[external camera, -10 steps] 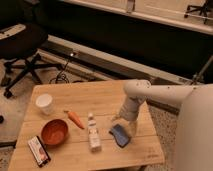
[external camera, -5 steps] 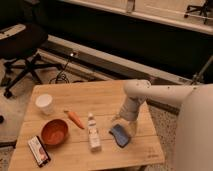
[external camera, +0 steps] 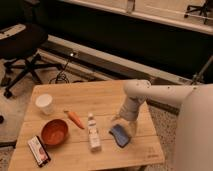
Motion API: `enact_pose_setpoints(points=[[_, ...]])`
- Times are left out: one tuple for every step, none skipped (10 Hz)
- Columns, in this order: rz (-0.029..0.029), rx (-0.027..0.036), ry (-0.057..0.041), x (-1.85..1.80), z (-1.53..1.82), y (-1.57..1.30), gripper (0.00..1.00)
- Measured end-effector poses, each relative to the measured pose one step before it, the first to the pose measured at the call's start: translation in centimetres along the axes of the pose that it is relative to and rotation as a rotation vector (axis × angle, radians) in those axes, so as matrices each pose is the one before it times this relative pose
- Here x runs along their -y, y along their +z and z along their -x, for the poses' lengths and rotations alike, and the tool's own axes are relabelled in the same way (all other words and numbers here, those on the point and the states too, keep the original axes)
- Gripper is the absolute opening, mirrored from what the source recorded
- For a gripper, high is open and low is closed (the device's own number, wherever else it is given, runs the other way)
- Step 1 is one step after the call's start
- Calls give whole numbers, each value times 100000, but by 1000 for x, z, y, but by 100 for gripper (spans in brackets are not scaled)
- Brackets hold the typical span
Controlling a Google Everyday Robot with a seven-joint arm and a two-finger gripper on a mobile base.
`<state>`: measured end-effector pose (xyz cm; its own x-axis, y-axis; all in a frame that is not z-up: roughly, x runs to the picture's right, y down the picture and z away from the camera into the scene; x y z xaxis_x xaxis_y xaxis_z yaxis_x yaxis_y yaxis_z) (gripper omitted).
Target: Place the pepper on the white sponge
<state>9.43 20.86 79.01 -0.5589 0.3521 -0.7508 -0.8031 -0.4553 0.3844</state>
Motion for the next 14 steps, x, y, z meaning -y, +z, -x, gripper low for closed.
enact_pose_setpoints(points=[[2, 3, 5, 2, 2, -2, 80], [-5, -1, -5, 0, -2, 1, 80], [0, -2, 1, -1, 0, 1, 80], [-3, 1, 2, 1, 0, 0, 80], [5, -1, -1, 0, 0, 1, 80], [2, 0, 1, -1, 0, -1, 80], [-3, -2, 5, 3, 1, 1, 80], [-2, 2, -1, -1, 0, 0, 80], [-47, 35, -43, 9, 2, 8, 80], [-129, 350, -251, 11, 26, -7, 80], [-91, 3180, -1814, -165, 241, -758, 80], [-220, 4400, -3499, -395, 116, -1240, 80], [-52, 4711, -5083, -1039, -348, -1406, 80], [-661, 4327, -5067, -1037, -426, -1256, 80]])
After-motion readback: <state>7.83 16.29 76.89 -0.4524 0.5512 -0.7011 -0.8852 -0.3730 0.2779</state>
